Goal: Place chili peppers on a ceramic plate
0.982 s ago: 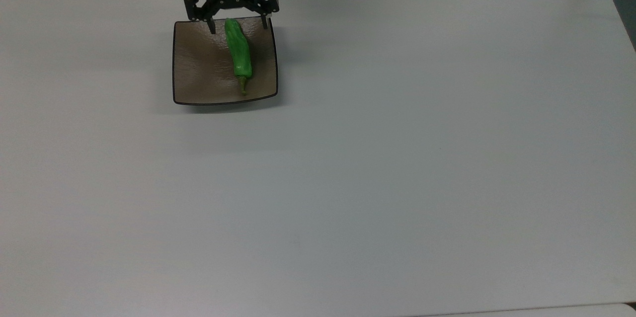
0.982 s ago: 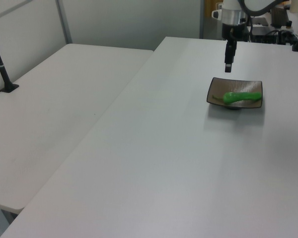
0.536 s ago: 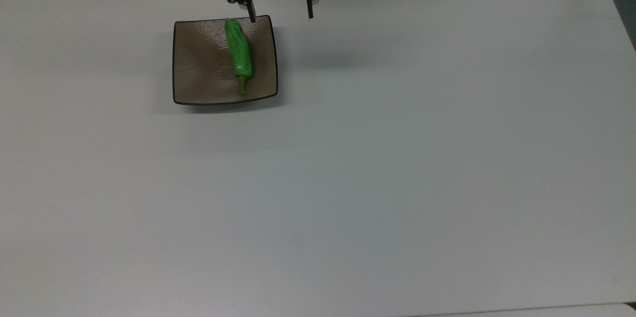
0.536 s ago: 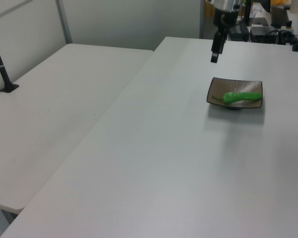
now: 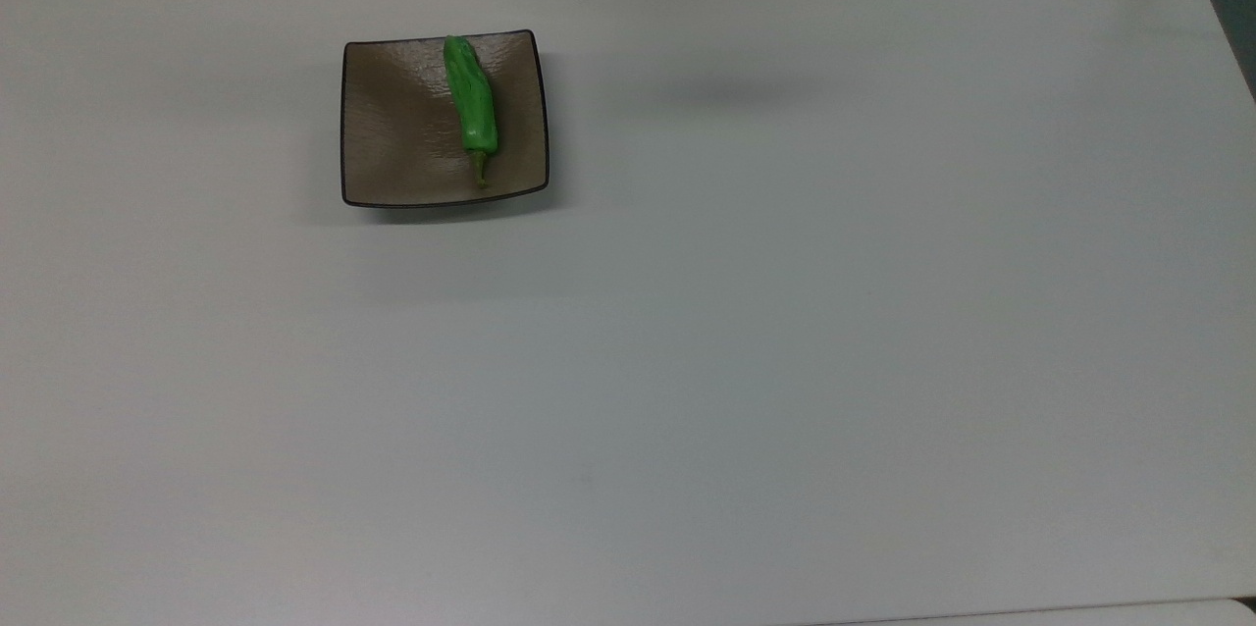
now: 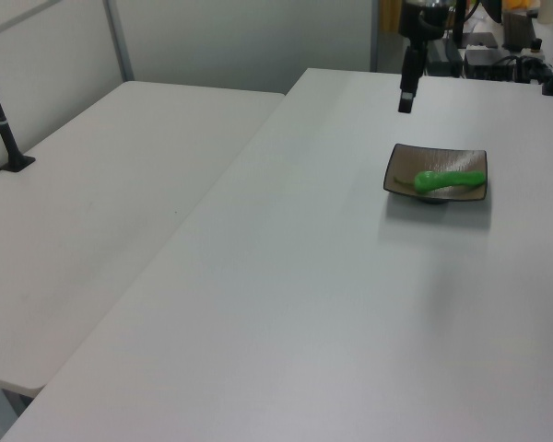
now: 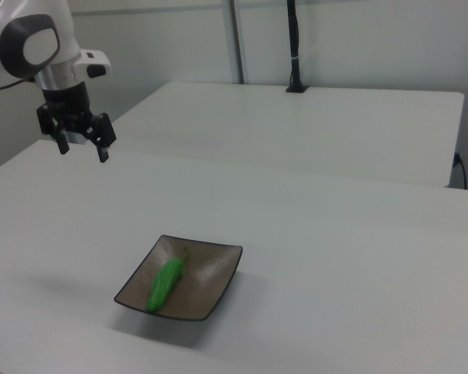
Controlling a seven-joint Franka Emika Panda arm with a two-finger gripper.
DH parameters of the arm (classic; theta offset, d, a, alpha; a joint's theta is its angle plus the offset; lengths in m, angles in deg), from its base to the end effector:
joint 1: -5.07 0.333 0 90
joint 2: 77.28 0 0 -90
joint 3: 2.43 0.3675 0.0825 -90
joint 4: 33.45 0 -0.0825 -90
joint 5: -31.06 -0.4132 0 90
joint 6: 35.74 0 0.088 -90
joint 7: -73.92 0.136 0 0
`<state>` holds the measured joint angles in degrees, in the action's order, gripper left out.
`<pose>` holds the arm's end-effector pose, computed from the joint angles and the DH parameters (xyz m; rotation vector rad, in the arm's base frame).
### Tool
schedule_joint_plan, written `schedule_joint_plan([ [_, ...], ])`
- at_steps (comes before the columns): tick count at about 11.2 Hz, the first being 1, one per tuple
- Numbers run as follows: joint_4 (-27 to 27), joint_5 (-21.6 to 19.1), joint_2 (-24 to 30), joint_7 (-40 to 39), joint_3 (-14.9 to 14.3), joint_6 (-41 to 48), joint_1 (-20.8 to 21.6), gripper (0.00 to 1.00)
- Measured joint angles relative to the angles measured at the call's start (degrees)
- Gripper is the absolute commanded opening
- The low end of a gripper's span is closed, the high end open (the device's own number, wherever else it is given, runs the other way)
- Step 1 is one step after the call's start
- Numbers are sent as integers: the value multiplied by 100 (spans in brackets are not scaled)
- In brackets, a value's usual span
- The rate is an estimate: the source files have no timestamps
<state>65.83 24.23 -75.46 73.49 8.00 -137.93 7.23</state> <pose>0.5729 0.1434 0.6032 -3.0038 -0.3120 -0.1054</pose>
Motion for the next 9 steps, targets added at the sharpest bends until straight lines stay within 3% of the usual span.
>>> schedule_joint_plan([
  [3, -11, 176, 13, -20, -20, 407, -60, 100],
  [6, -1, 653, 13, -30, -28, 590, -61, 100],
  [9, -7, 726, 22, -39, -136, 573, -59, 100],
])
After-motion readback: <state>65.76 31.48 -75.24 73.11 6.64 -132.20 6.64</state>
